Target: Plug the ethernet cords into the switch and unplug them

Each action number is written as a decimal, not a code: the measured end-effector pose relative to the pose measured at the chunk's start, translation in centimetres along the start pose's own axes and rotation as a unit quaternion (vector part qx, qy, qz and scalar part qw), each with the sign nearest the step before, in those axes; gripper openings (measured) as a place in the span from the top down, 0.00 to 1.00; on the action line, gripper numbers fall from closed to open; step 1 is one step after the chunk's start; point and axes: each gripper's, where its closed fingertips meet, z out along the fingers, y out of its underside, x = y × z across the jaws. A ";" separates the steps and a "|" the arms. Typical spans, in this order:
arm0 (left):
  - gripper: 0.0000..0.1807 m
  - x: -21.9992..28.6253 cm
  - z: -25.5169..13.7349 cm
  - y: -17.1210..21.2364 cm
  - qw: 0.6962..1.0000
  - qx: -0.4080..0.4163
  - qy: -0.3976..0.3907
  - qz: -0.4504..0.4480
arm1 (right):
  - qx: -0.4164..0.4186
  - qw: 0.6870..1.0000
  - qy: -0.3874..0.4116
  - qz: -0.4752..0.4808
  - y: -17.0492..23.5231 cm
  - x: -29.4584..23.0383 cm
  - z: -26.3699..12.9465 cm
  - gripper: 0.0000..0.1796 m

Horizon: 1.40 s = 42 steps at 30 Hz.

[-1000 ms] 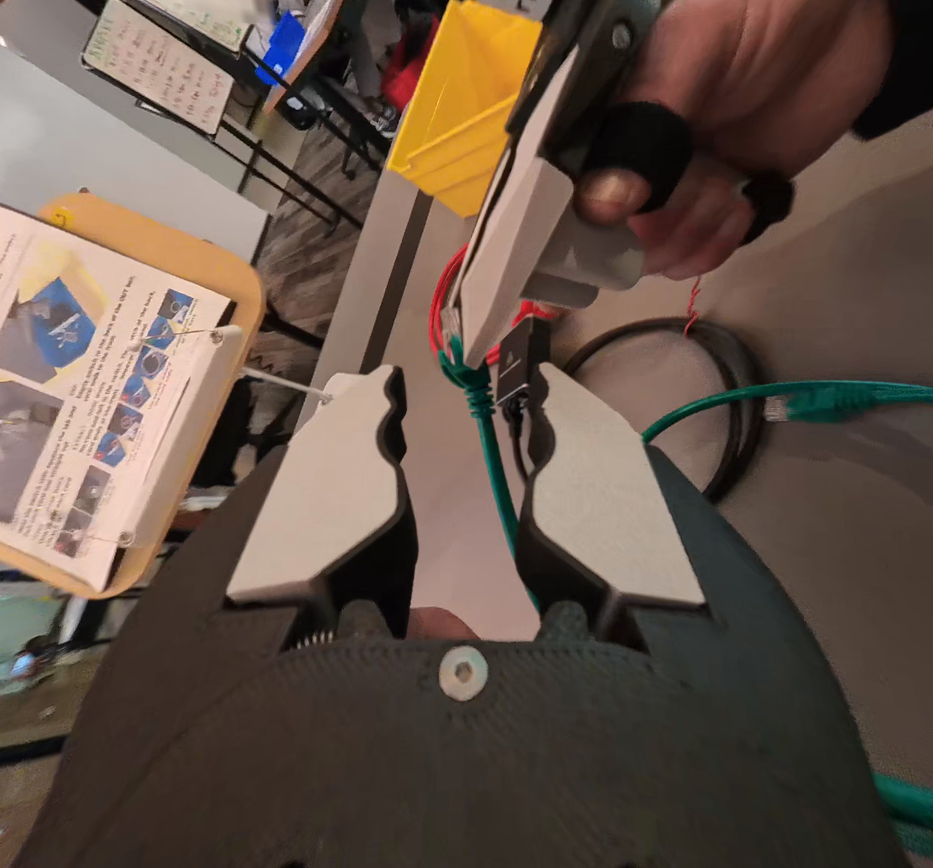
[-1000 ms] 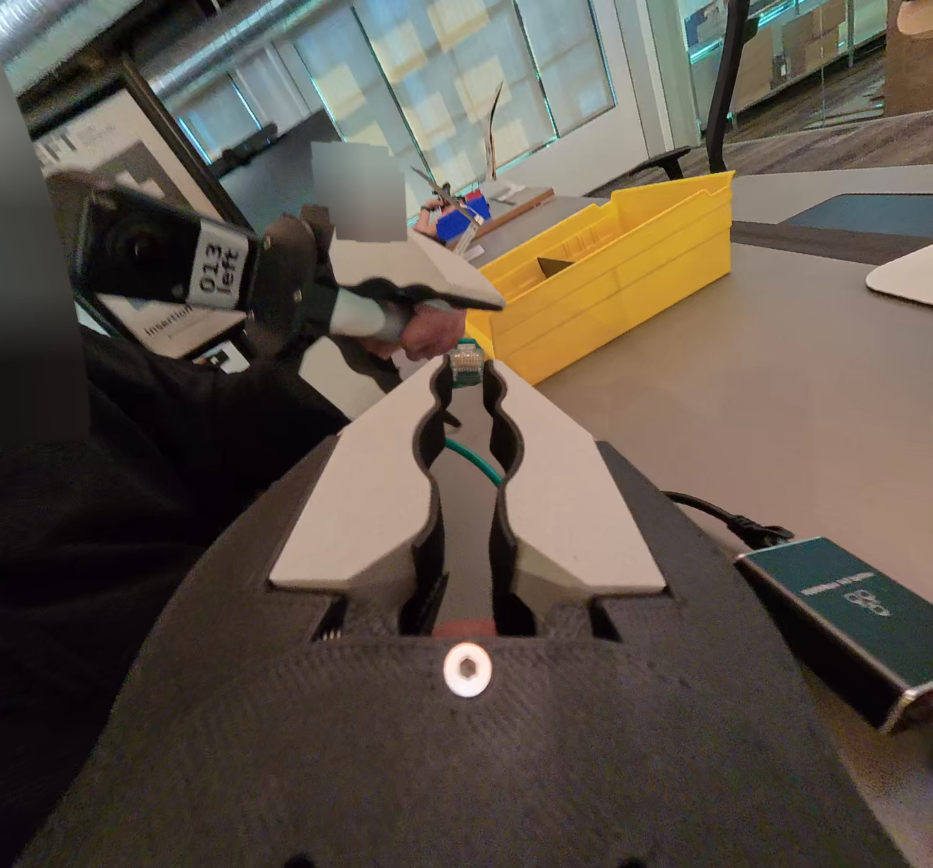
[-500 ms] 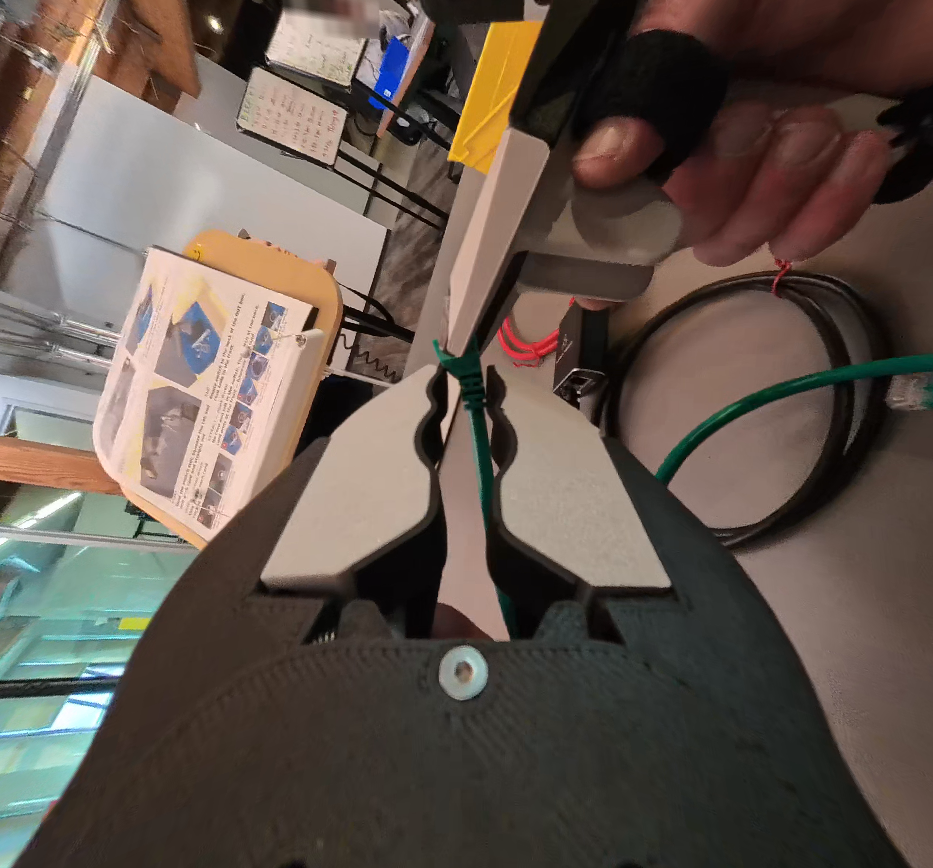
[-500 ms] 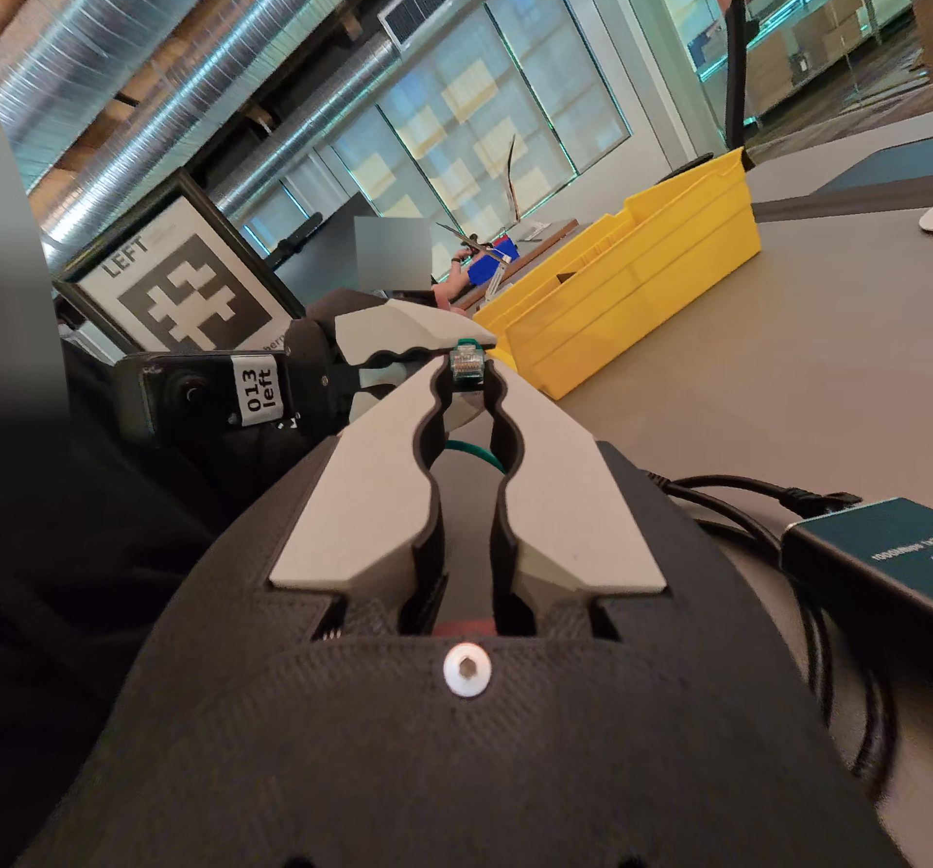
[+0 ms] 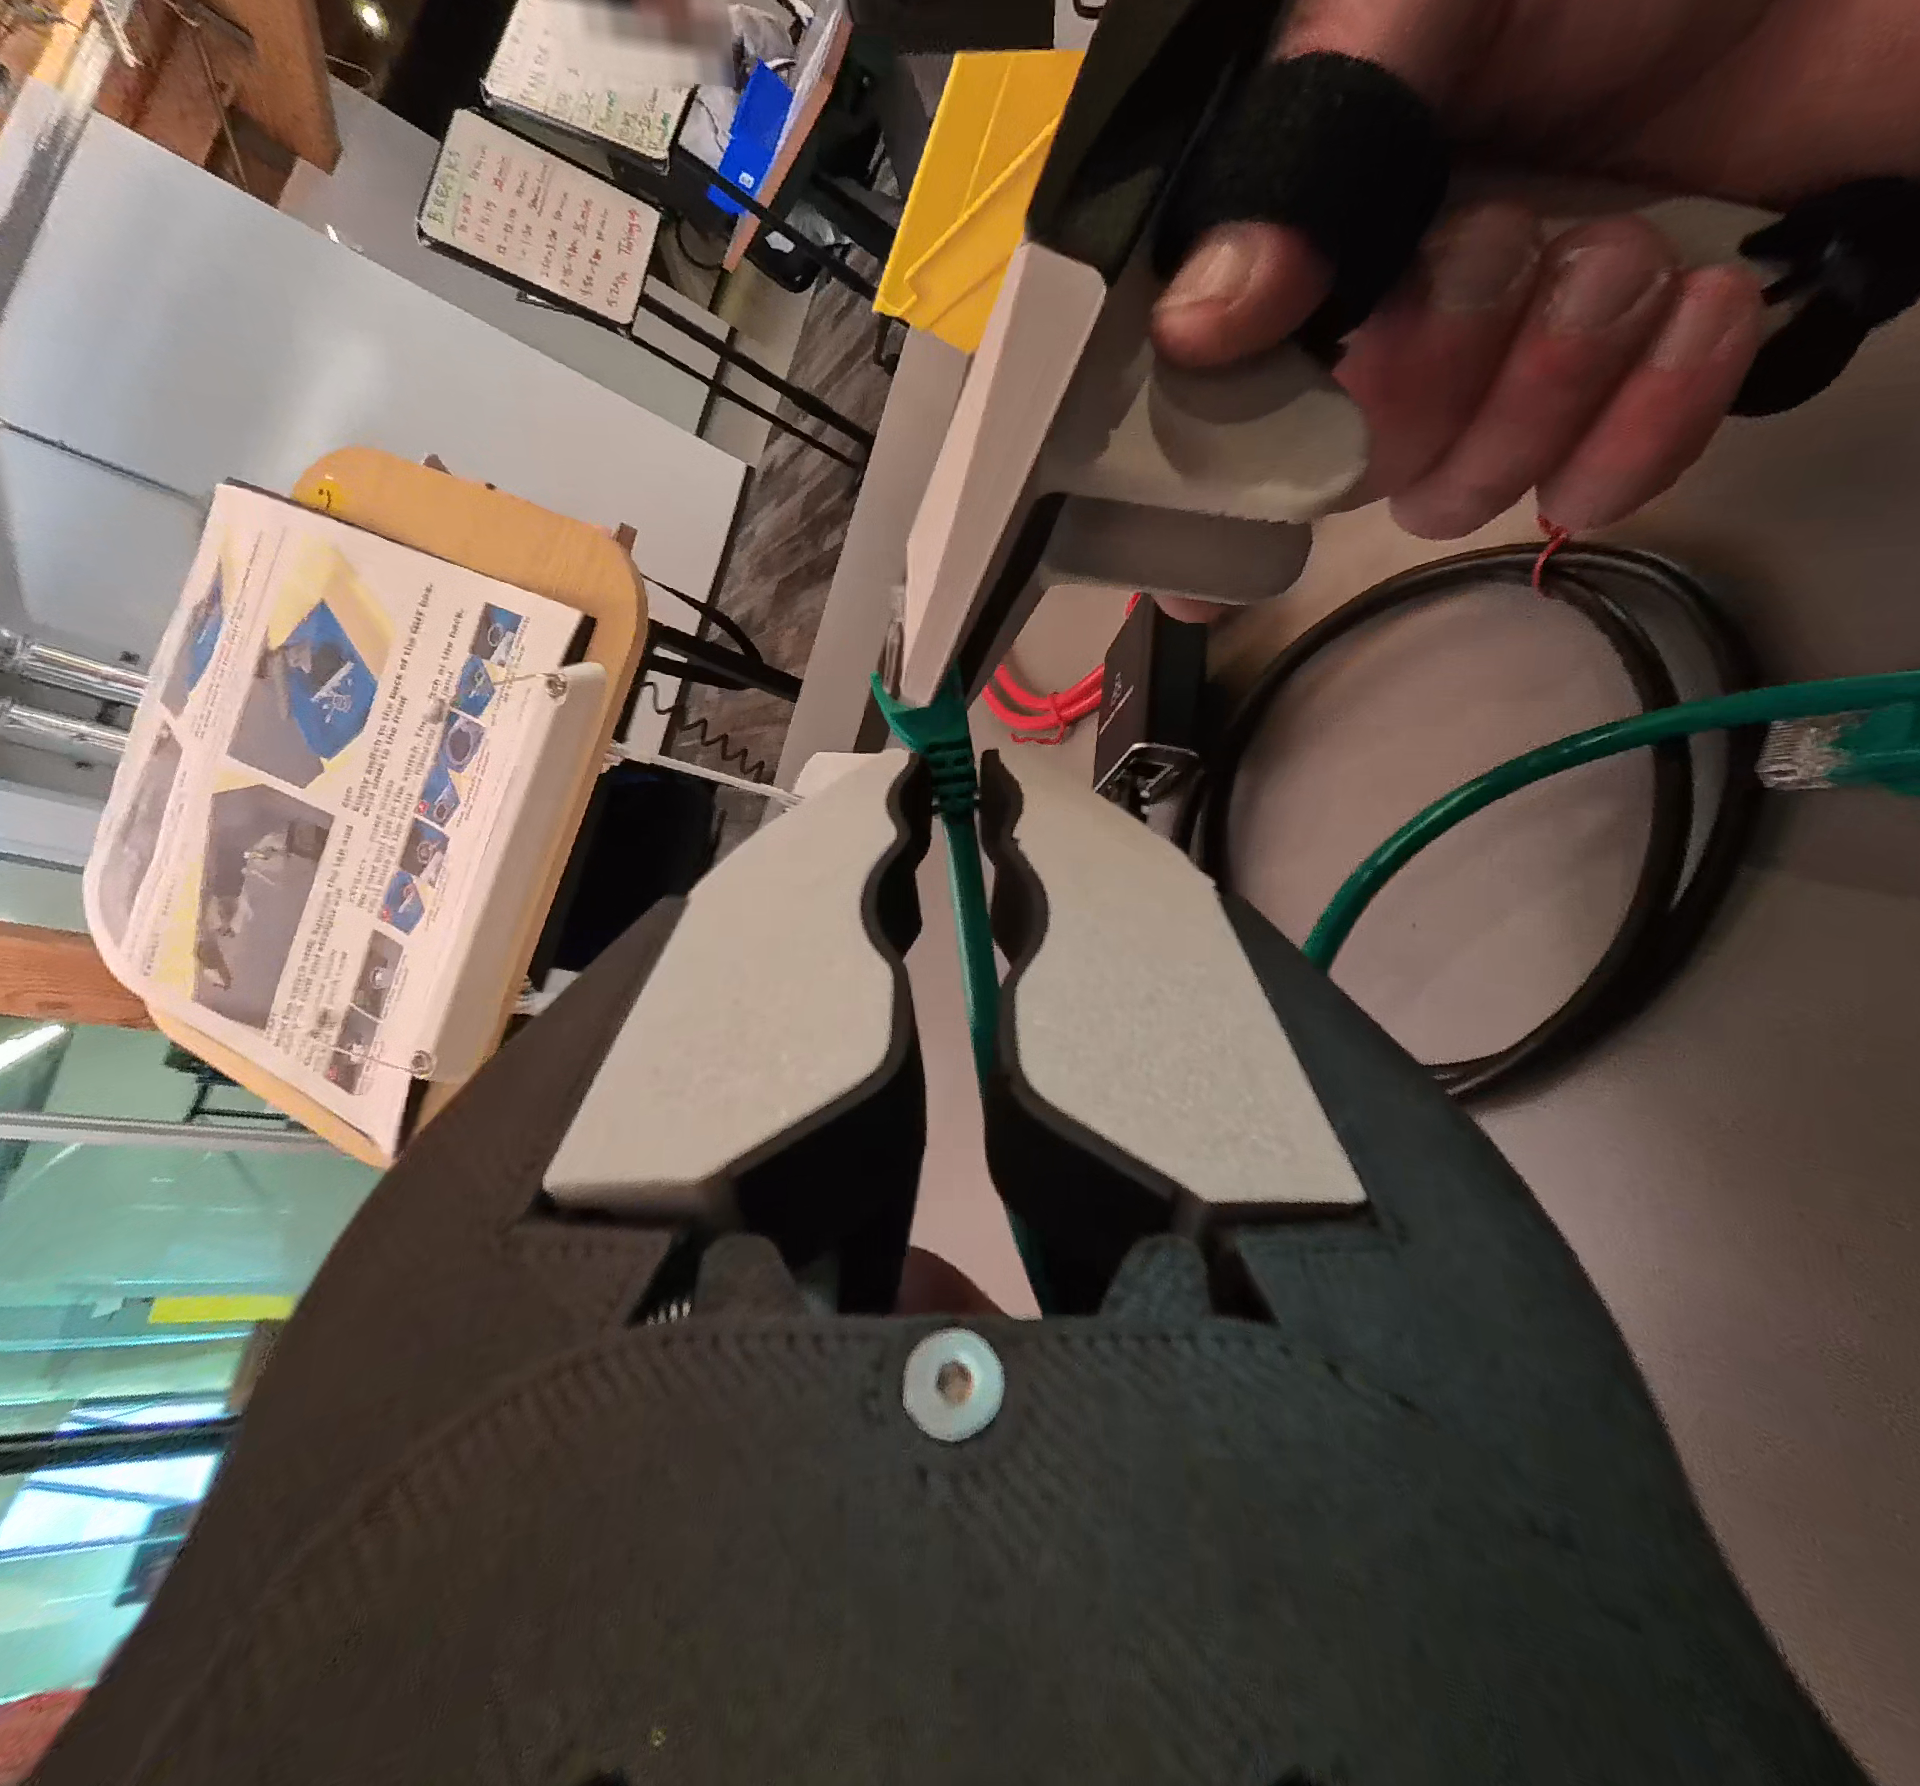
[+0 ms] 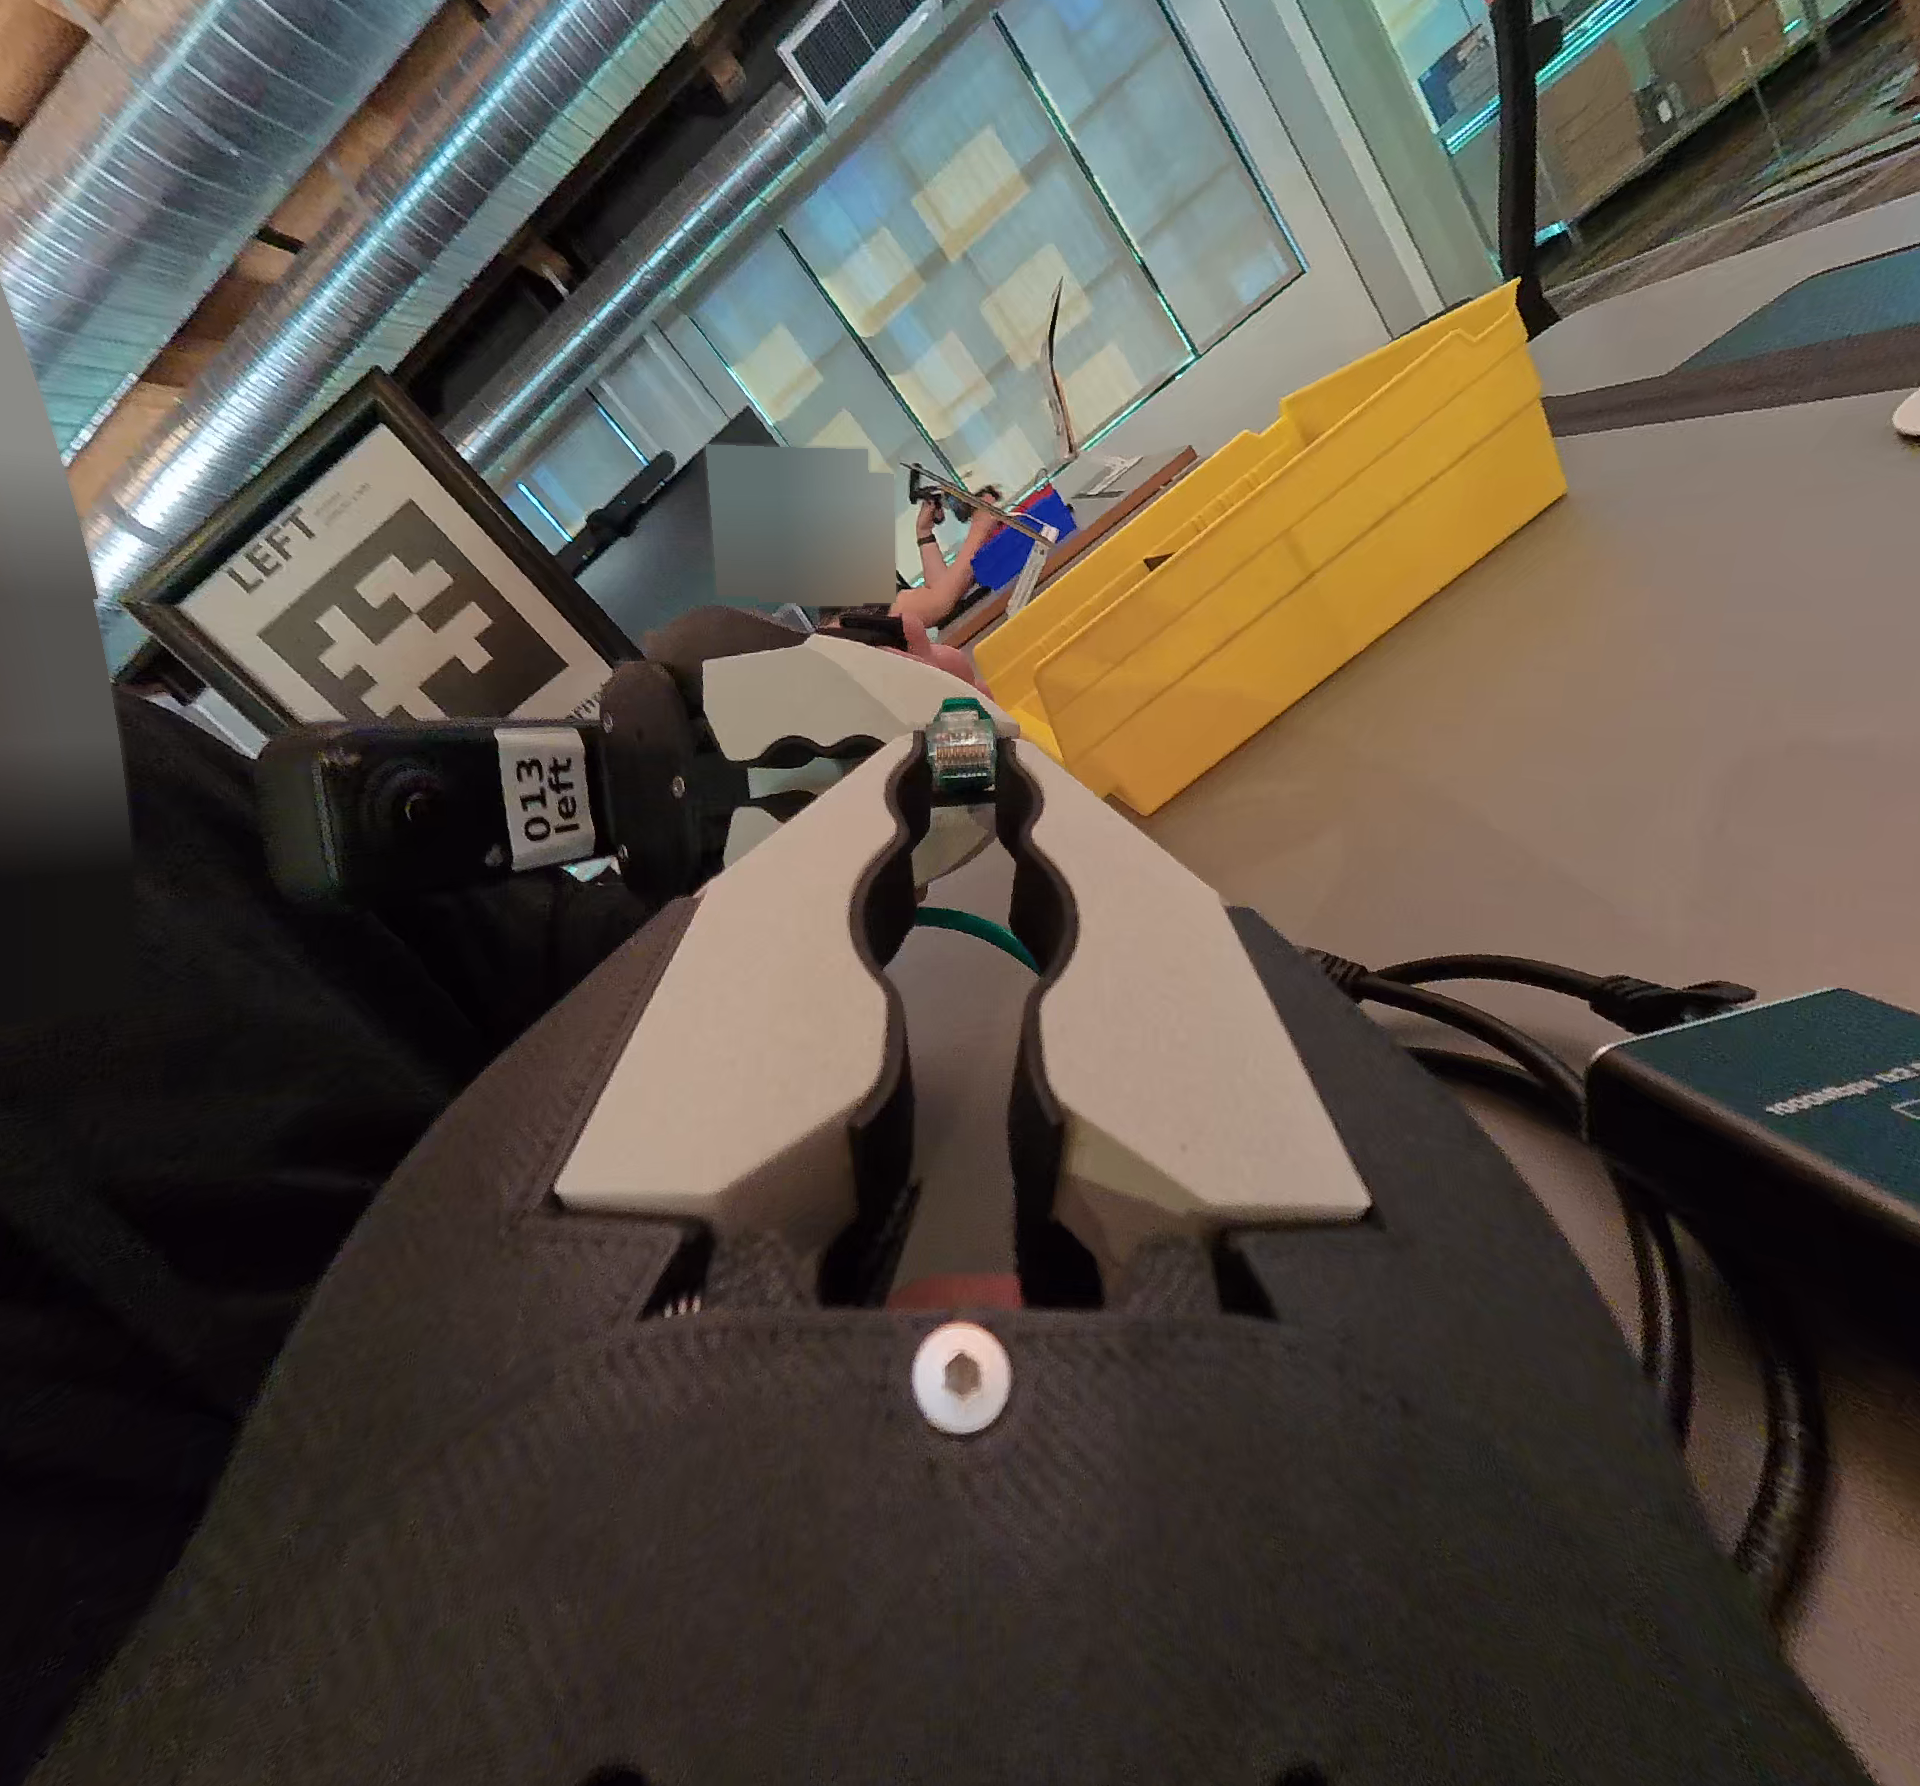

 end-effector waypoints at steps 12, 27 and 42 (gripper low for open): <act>0.95 -0.8 -0.5 4.1 0.999 -0.036 0.018 0.014 | -0.252 0.890 0.215 -0.314 -1.1 2.2 -1.6 0.71; 0.96 0.1 -0.1 4.9 0.997 -0.053 0.027 0.043 | -0.687 0.656 0.047 -0.309 5.1 12.6 -5.8 0.61; 0.95 1.0 0.7 5.7 0.996 -0.067 0.038 0.038 | -0.697 0.666 0.043 -0.261 5.2 14.4 -6.6 0.67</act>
